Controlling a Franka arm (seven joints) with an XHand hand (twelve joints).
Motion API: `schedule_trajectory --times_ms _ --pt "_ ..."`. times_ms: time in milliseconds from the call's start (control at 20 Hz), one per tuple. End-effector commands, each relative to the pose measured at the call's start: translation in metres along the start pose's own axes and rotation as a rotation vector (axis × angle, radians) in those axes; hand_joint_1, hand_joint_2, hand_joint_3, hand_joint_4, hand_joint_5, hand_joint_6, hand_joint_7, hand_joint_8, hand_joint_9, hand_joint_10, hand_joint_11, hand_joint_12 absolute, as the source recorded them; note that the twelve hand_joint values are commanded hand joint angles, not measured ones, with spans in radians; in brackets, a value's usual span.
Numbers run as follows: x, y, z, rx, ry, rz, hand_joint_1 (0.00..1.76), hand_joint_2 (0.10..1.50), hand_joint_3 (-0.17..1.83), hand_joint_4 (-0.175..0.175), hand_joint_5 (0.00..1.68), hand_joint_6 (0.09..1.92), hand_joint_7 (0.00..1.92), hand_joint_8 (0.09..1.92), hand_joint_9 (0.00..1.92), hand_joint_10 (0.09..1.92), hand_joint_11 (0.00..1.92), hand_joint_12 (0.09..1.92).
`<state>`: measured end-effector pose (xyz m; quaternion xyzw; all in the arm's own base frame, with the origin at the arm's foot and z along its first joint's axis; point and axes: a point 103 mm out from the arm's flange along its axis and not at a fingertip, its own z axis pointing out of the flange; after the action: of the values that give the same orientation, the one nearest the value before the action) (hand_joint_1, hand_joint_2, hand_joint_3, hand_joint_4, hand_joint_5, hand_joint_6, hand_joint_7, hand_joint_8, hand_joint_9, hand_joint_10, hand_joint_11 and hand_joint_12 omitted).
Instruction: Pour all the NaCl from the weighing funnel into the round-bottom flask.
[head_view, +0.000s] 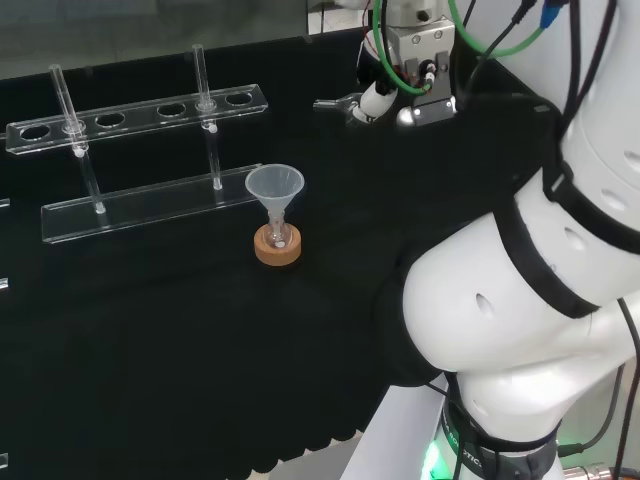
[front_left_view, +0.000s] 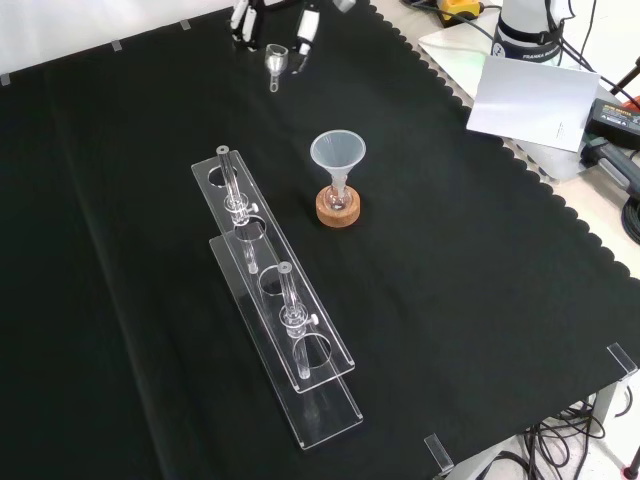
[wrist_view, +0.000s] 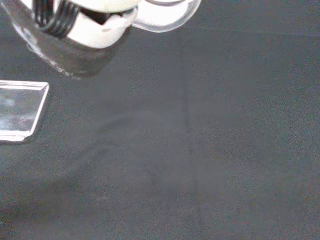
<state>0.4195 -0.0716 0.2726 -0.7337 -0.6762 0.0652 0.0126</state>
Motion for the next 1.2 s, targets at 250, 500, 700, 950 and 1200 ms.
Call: schedule_trajectory --times_ms 250,500,700,950,1200 --pt "0.039 -0.055 -0.002 0.042 -0.069 -0.042 1.11 0.72 0.56 0.175 1.26 0.65 0.83 0.63 1.24 0.17 1.12 0.85" --pt "0.051 -0.066 -0.001 0.056 -0.082 -0.060 1.11 0.72 0.55 0.175 1.26 0.65 0.83 0.63 1.24 0.17 1.12 0.84" --pt "0.057 -0.068 0.002 0.075 -0.115 -0.078 1.11 0.72 0.55 0.175 1.26 0.65 0.83 0.63 1.24 0.17 1.12 0.84" --pt "0.066 -0.064 0.003 0.088 -0.149 -0.094 1.11 0.72 0.55 0.175 1.26 0.65 0.83 0.63 1.24 0.16 1.12 0.84" --pt "0.065 -0.057 0.007 0.116 -0.184 -0.093 1.11 0.72 0.55 0.175 1.26 0.65 0.83 0.63 1.24 0.16 1.12 0.84"
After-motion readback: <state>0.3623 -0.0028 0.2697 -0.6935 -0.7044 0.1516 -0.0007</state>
